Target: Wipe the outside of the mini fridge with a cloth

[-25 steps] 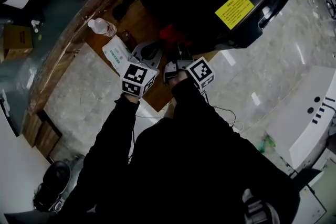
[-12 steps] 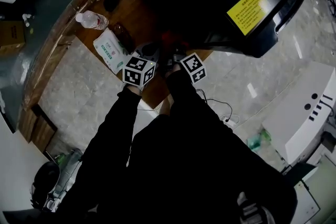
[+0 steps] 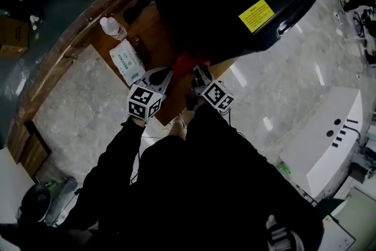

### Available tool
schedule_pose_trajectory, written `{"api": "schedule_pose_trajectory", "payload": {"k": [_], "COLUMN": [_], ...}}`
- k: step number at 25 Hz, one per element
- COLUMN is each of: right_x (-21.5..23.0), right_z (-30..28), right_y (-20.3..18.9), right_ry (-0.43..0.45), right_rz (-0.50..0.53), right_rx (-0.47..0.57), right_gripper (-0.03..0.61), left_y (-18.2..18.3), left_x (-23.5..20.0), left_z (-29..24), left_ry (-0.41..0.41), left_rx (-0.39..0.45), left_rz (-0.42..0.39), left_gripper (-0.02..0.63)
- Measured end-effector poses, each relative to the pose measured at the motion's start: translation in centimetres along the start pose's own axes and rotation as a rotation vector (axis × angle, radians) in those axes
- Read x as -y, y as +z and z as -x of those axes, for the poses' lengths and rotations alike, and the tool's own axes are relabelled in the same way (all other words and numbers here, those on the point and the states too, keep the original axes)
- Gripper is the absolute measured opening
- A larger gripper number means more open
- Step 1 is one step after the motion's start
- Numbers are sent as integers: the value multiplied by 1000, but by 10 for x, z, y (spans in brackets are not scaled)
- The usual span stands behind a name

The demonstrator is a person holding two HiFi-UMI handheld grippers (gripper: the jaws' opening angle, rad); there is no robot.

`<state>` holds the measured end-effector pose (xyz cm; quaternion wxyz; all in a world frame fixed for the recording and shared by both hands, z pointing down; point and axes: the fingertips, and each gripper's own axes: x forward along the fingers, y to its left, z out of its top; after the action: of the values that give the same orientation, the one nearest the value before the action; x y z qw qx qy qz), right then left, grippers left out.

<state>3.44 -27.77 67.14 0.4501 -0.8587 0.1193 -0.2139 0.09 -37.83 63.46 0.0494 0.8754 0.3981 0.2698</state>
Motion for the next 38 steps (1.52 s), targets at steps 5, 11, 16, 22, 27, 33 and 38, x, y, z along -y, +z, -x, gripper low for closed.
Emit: {"api": "schedule_pose_trajectory", "payload": {"k": [5,11,16,22,27,33,38], "right_x": [-78,-160,-160,-129,-124,-140,-177], "right_z": [74,166,234,309,349,360,314], "right_y": [40,68,99,171,235,292,309], "right_ry": [149,370,470,601,719,801,832], "right_rz": [310,657,834,888,894,948,1026], "right_rx": [-77,-165,-225,-240,-180,-144,-131], "right_gripper": [75,75,71,71,71,71,71], "left_y": [30,72,100,119,140,189,232], "left_x": [65,149,220,316,377,419,388], "left_z": [59,103,102,59,34,20,27], "left_ry": [-41,-27,63,161,263,344,411], "left_rx": [77,185,274,348,405,446,449], "left_rz": [-19,-68,-97,-103,-95,-103,-139], "left_gripper": [6,6,6,6,6,6,6]}}
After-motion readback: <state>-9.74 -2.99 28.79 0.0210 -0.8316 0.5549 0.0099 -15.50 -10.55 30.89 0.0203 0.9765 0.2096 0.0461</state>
